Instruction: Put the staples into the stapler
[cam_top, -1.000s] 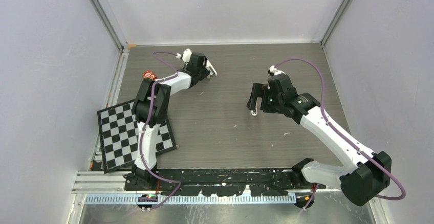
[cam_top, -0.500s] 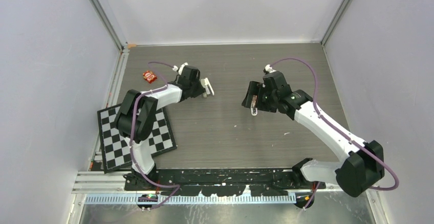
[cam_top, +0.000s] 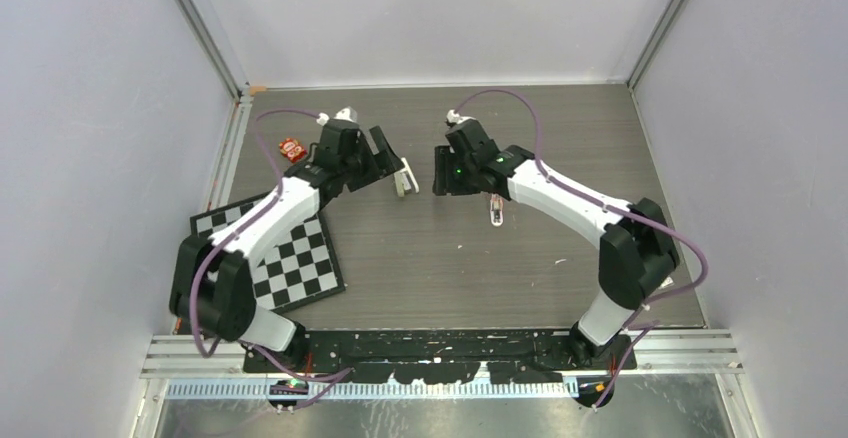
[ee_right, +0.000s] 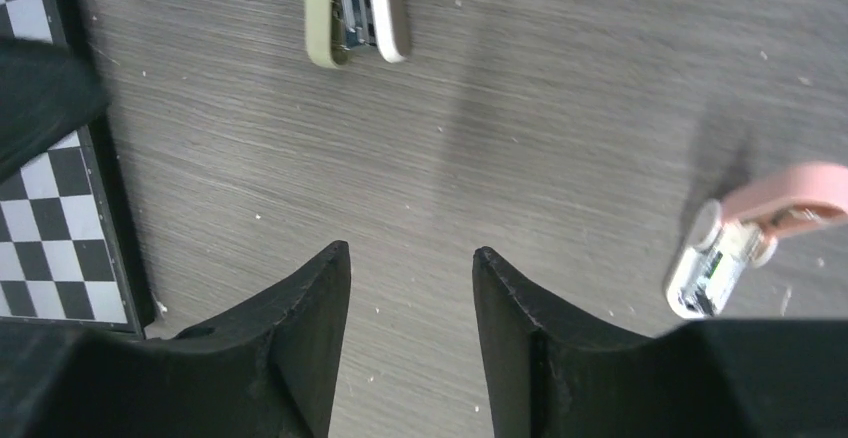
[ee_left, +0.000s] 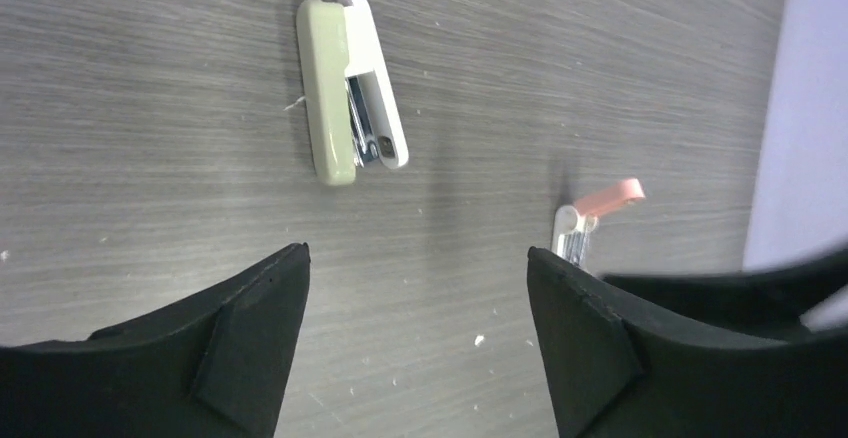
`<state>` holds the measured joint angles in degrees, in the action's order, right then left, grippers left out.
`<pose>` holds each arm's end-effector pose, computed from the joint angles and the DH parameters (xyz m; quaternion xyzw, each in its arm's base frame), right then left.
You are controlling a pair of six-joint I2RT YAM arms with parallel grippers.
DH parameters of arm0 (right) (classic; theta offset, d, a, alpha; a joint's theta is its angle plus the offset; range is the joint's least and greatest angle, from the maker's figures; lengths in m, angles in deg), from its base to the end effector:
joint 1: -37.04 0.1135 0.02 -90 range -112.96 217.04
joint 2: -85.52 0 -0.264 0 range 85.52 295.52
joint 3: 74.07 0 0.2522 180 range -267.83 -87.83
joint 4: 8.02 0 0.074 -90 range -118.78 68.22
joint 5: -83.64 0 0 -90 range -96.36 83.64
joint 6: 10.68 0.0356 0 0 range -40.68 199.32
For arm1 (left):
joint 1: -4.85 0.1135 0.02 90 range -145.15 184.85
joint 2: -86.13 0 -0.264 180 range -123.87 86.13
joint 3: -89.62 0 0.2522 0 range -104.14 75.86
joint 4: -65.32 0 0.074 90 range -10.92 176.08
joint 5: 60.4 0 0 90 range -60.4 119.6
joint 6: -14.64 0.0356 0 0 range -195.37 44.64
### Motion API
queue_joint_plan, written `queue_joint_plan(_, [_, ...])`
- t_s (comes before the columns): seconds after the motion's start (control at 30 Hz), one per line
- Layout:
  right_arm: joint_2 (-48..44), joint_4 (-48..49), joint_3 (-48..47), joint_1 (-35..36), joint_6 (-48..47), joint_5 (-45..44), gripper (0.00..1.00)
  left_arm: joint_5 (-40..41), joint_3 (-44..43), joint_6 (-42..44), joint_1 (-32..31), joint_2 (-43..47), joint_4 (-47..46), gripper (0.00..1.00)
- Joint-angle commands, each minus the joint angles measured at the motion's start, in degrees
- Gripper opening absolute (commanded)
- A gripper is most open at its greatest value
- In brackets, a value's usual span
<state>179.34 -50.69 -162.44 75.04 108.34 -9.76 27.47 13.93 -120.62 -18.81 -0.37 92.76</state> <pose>0.2864 0.2211 0.2714 -0.0625 0.9315 0.1741 0.3132 0.3087 -0.1367 0.2619 -0.1606 0.8852 -0.2607 0.3503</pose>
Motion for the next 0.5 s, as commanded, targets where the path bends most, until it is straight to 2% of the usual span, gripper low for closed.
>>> queue_joint_plan(0.0, [4.15,4.37,-5.05,1.78,-4.69,-2.42,0.52,-3.11,2.77,4.94,0.63,9.18,7.64,0.85])
queue_joint_plan(0.23, [13.31,6.68,-9.77,2.46,-10.47,-1.90,0.49,-4.41,6.34,13.81,0.93,20.70,17.88,0.90])
queue_joint_plan(0.3, [15.19,7.14,-10.91,2.56,-12.13,-1.45,0.48,-5.44,7.48,16.71,0.95,23.48,20.44,0.96])
queue_joint_plan(0.33, [16.06,7.34,-11.48,2.59,-12.91,-0.99,0.48,-6.25,8.12,18.39,0.95,24.81,21.23,0.99])
queue_joint_plan(0.47, [19.28,8.01,-13.60,2.93,-15.03,0.16,0.47,-8.41,11.78,22.57,0.83,30.60,21.53,1.00])
